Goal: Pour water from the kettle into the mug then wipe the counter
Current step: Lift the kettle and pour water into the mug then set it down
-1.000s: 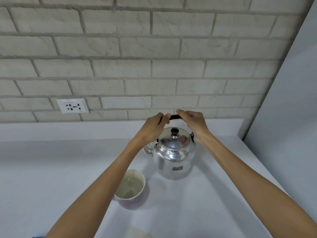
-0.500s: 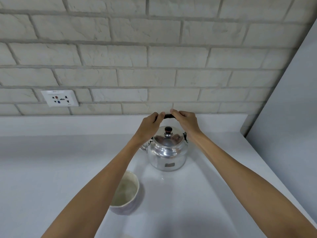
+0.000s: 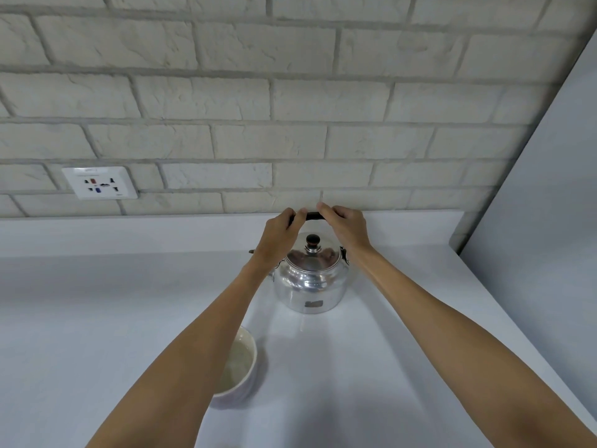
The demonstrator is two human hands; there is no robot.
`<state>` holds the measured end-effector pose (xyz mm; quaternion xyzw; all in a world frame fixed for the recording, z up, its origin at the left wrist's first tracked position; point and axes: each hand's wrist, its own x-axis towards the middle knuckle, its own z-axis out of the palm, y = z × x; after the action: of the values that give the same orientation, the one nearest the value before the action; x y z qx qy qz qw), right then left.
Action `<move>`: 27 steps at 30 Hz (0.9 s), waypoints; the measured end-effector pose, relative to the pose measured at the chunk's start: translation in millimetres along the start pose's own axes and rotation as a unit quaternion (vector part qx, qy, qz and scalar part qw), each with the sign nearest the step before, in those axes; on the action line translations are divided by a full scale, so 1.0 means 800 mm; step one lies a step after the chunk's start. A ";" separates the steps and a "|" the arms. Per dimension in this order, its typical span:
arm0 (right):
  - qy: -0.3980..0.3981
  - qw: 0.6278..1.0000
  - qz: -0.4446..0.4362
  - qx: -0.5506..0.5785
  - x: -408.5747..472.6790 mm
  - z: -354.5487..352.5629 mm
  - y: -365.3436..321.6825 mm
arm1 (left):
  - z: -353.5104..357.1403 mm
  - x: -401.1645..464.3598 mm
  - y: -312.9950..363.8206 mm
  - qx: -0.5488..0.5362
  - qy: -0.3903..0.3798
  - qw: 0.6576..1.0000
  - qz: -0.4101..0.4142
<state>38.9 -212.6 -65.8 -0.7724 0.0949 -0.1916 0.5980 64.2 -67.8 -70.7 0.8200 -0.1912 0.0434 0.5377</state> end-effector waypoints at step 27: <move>-0.055 0.983 -0.123 -0.124 -0.190 -0.056 -0.133 | -0.091 -0.153 0.112 0.078 -0.017 0.995 0.063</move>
<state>-126.5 -166.5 18.0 -0.8560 -0.0107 -0.2072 0.4735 -71.1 -0.9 3.4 0.8462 -0.2472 0.0782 0.4655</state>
